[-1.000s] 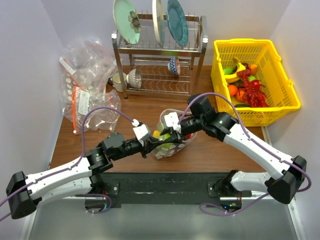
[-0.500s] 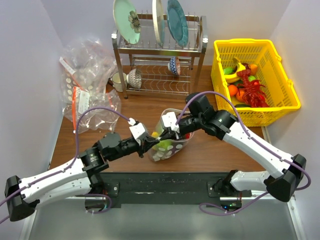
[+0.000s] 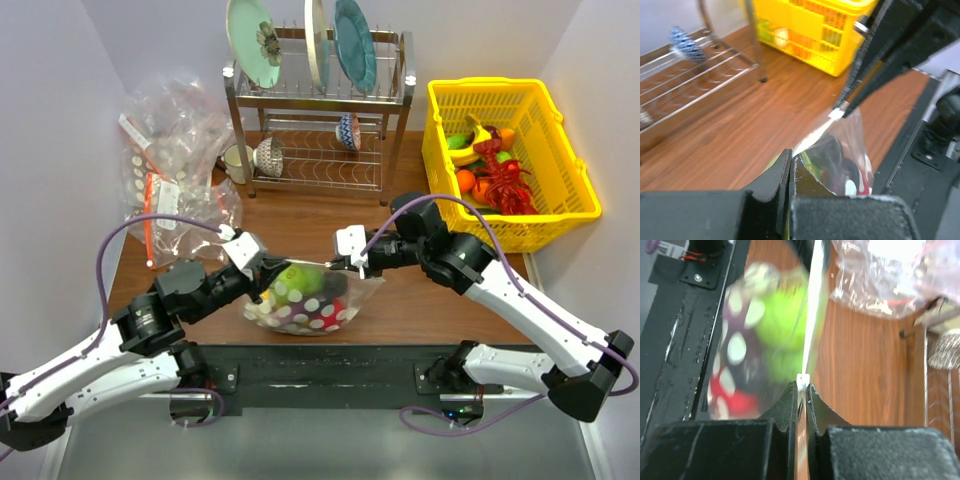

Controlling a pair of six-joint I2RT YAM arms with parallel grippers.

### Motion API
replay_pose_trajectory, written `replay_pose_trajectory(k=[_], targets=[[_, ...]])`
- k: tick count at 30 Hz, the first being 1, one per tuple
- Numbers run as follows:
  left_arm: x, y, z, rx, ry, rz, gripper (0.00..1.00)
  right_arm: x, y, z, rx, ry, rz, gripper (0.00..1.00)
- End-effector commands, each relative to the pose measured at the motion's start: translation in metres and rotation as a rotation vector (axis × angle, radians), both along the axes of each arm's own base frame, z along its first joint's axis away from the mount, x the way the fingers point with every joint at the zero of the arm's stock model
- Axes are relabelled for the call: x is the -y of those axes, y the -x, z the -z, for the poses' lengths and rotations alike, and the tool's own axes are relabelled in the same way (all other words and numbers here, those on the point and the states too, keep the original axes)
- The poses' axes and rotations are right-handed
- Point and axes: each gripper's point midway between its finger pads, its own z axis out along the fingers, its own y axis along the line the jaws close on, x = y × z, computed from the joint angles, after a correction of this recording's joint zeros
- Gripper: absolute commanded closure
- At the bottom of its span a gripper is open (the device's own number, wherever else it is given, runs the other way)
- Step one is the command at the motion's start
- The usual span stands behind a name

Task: Place the food in the zip-top bag and seal the zipper
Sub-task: Zip the zipper food storage bag at the center of the board.

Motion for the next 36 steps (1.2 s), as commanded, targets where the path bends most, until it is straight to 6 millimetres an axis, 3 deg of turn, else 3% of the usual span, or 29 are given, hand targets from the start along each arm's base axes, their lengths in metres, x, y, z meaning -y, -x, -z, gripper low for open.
replay_pose_trajectory(k=[1,5,10,17,24,30,32,36], targets=[[-0.044,-0.022,-0.052,0.074,0.085,-0.243,1.00,0.025,-0.012,0.024,-0.053,0.091,0.175,1.00],[-0.078,-0.037,-0.046,0.037,0.073,-0.449,1.00,0.035,-0.009,0.032,-0.097,0.102,0.235,1.00],[-0.116,-0.043,-0.054,0.048,0.112,-0.627,1.00,0.046,-0.003,0.036,-0.134,0.109,0.282,1.00],[-0.135,-0.044,-0.054,0.055,0.095,-0.711,1.00,0.067,0.003,0.044,-0.178,0.118,0.390,1.00],[-0.121,-0.046,-0.047,0.047,0.098,-0.666,1.00,0.073,0.008,0.042,-0.173,0.070,0.419,1.00],[-0.091,-0.049,-0.039,0.041,0.075,-0.566,1.00,0.064,0.004,0.017,-0.164,-0.012,0.416,1.00],[-0.081,-0.051,-0.036,0.037,0.072,-0.543,1.00,0.060,-0.005,0.008,-0.151,-0.048,0.448,1.00],[-0.057,-0.069,-0.023,0.008,-0.005,-0.559,1.00,0.059,-0.045,-0.017,-0.091,-0.128,0.620,1.00]])
